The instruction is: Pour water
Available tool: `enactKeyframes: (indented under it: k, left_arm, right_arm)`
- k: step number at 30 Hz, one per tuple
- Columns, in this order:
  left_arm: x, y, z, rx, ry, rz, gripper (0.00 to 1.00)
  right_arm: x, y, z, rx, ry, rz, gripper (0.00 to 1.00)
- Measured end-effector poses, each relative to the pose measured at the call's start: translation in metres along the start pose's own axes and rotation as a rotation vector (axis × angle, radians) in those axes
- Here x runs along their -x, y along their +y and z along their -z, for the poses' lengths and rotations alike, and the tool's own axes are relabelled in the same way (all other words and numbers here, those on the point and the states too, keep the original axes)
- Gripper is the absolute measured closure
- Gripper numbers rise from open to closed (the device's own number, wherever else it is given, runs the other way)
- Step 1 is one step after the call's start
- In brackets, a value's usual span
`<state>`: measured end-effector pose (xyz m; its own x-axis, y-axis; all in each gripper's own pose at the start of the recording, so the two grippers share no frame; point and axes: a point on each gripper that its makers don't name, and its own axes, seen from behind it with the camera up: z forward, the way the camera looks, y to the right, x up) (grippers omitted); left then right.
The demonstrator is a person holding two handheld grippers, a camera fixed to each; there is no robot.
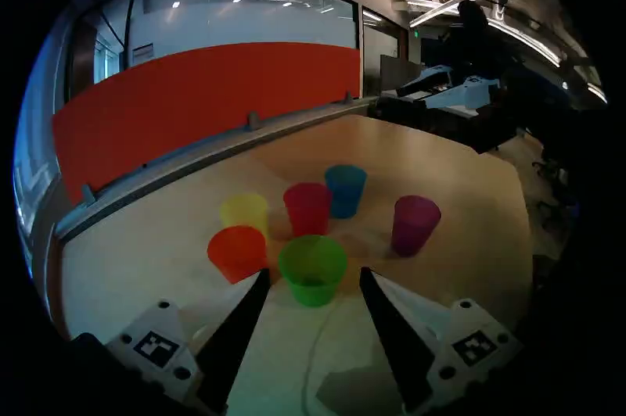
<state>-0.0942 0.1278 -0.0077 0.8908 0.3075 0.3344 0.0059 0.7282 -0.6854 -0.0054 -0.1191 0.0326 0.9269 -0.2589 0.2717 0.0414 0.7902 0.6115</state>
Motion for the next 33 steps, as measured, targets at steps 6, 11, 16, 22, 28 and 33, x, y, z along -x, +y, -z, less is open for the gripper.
enactKeyframes:
  k: [6,11,16,22,28,33]
  left_arm:
    - [0.016,0.0,-0.013,0.011,-0.048,-0.007,0.15]
    - [0.026,-0.002,-0.025,0.018,-0.087,-0.008,0.15]
    - [0.036,-0.005,-0.035,0.025,-0.128,-0.008,0.15]
    - [0.046,-0.005,-0.048,0.036,-0.169,-0.015,0.15]
    - [0.053,-0.003,-0.059,0.055,-0.205,-0.006,0.15]
    - [0.052,-0.002,-0.067,0.07,-0.216,-0.005,0.15]
  right_arm:
    - [0.009,-0.002,-0.01,-0.017,-0.023,0.005,0.0]
    - [0.015,-0.005,-0.019,-0.029,-0.04,0.012,0.0]
    - [0.021,-0.008,-0.028,-0.045,-0.054,0.013,0.0]
    - [0.027,-0.008,-0.038,-0.057,-0.07,0.014,0.0]
    - [0.031,-0.009,-0.047,-0.068,-0.08,0.011,0.0]
    - [0.034,-0.009,-0.052,-0.072,-0.089,0.013,0.0]
